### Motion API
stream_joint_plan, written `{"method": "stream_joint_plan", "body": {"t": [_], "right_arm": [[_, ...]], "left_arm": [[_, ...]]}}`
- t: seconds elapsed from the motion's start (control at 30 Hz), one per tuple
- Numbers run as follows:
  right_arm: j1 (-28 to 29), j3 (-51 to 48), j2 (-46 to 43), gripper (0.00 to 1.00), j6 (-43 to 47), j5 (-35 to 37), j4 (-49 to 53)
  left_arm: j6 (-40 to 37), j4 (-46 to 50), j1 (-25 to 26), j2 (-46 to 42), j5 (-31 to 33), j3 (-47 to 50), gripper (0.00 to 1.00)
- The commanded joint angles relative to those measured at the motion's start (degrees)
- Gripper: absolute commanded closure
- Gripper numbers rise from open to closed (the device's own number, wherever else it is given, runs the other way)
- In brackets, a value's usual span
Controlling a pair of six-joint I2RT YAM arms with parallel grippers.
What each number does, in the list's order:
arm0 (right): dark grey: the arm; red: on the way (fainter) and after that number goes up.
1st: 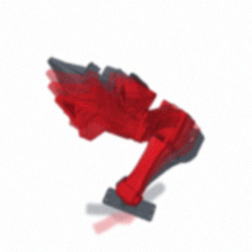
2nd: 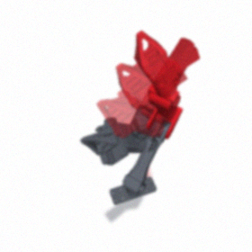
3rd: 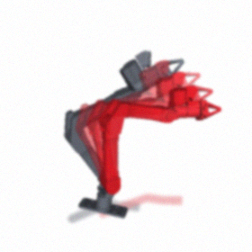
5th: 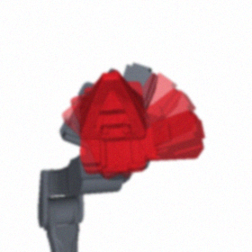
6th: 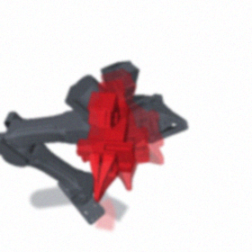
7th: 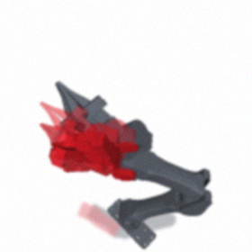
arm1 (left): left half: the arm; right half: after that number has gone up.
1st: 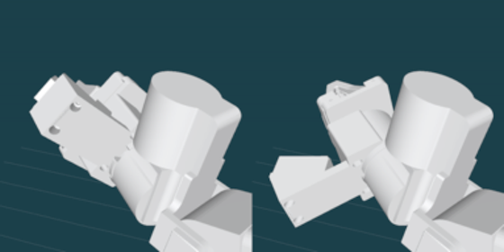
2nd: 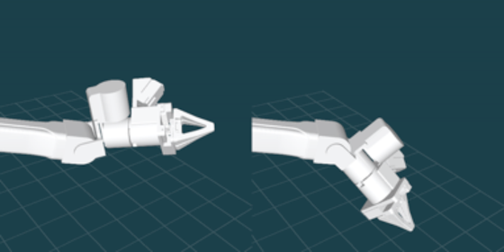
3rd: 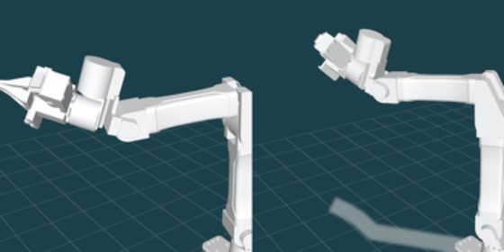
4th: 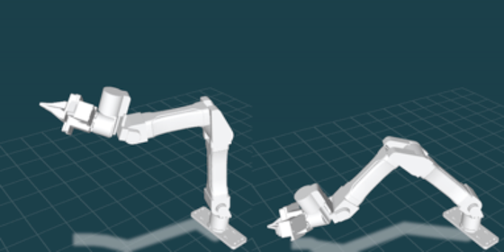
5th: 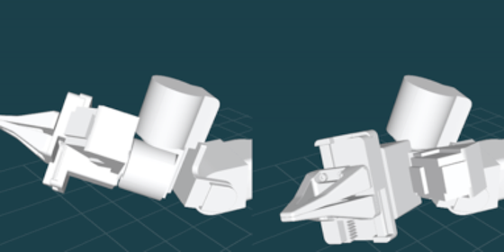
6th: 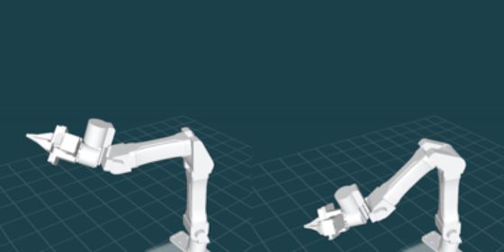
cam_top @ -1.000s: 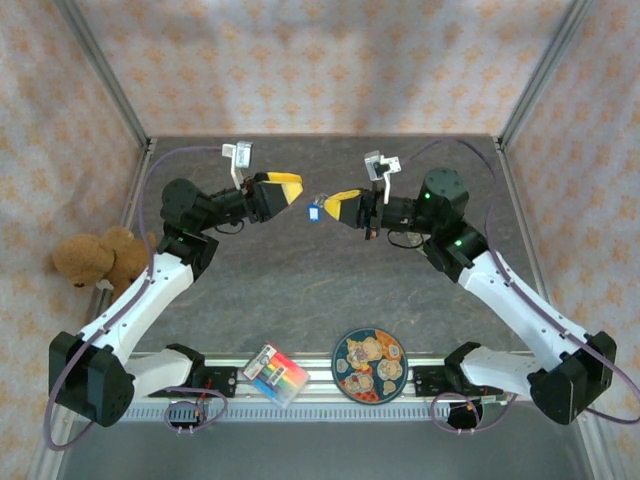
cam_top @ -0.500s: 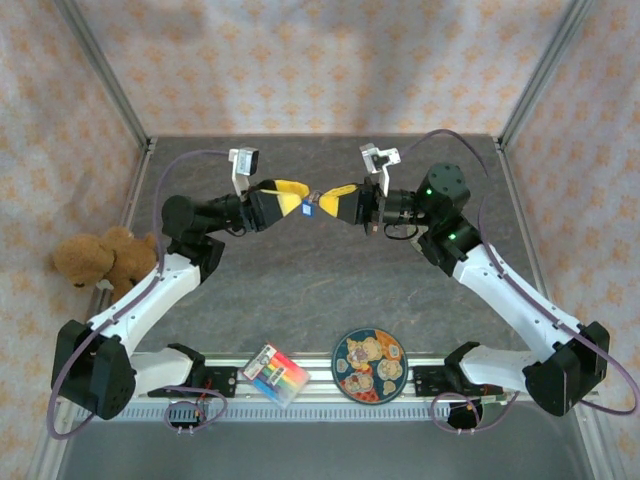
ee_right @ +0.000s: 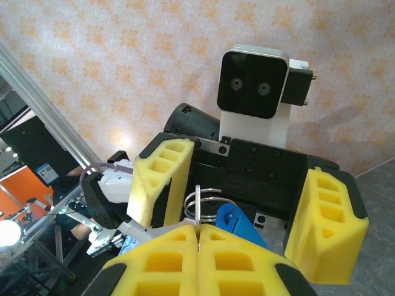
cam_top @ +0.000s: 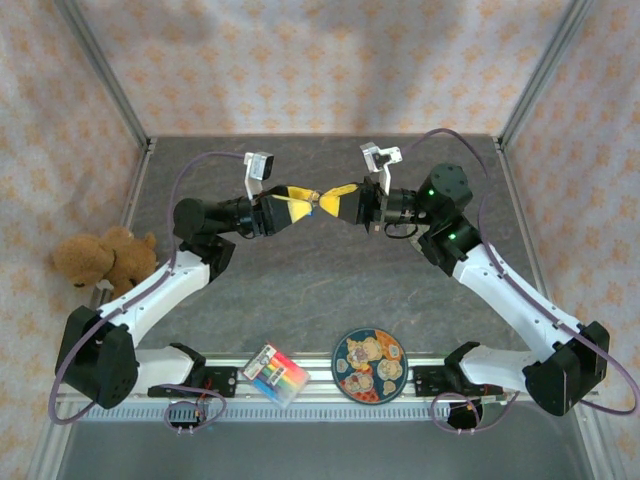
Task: Remove the keys from the keyring
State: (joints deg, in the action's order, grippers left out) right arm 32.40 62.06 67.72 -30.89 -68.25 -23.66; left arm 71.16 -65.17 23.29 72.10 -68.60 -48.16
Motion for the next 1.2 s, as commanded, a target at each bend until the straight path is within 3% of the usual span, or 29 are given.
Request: {"method": "stream_joint_plan", "body": {"t": [0.0,0.7,1.17], "right_arm": [[-0.13,1.23,-0.14,1.0,-1.09,-1.75,-3.85],[0.97,0.25,-0.14,1.0,-1.36,-2.36,-4.33],[1.43,0.69,-0.14,1.0,-1.1,-2.26,-4.25]], "left_arm": [[1.44,-4.59,0.68,0.57,-0.84,-1.91,0.27],[-0.47,-1.98,0.79,0.69,-0.68,-3.4,0.46],[-0.15,-2.23,2.06,0.59,-2.15,-3.95,0.66]]}}
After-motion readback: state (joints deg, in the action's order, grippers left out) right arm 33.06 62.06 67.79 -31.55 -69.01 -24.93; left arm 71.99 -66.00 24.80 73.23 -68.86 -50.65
